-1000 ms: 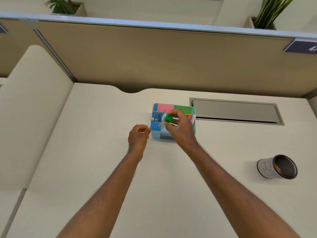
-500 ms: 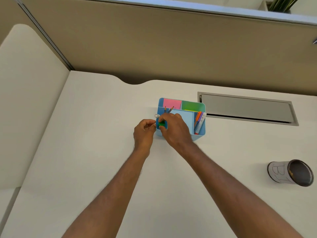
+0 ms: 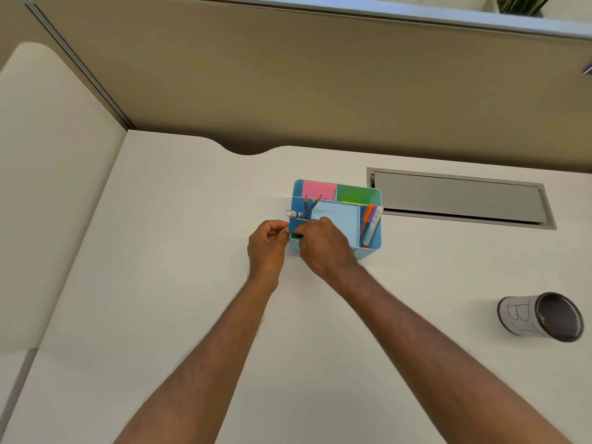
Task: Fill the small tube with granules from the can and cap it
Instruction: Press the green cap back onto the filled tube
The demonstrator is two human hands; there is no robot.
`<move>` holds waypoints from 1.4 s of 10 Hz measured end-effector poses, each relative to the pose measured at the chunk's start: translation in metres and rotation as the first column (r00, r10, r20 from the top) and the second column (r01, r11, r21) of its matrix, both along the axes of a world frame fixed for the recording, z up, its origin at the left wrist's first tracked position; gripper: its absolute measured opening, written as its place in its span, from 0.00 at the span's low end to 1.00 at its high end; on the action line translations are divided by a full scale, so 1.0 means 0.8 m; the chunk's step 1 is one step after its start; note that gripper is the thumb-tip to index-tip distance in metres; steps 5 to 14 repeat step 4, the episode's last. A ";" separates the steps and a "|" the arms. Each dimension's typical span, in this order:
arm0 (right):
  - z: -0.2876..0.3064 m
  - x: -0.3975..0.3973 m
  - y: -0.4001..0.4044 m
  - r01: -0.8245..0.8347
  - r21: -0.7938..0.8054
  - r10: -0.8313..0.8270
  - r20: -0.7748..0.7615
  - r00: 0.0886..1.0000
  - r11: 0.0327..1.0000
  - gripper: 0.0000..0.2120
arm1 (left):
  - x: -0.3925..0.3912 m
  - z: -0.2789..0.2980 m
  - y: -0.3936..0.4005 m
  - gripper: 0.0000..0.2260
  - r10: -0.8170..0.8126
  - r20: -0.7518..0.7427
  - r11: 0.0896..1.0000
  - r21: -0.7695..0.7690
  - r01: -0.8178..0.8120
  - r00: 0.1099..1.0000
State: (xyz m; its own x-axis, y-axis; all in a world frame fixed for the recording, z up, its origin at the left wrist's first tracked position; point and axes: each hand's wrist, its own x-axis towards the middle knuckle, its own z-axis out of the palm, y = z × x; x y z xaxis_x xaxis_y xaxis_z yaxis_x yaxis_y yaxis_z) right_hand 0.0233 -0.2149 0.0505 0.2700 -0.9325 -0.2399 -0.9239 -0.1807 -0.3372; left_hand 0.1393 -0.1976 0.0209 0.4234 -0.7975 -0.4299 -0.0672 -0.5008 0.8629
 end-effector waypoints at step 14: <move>0.018 -0.065 0.049 0.160 -0.179 -0.115 0.240 0.964 0.971 0.18 | -0.017 0.029 0.025 0.05 -0.046 0.249 0.989 -0.124 0.079 0.968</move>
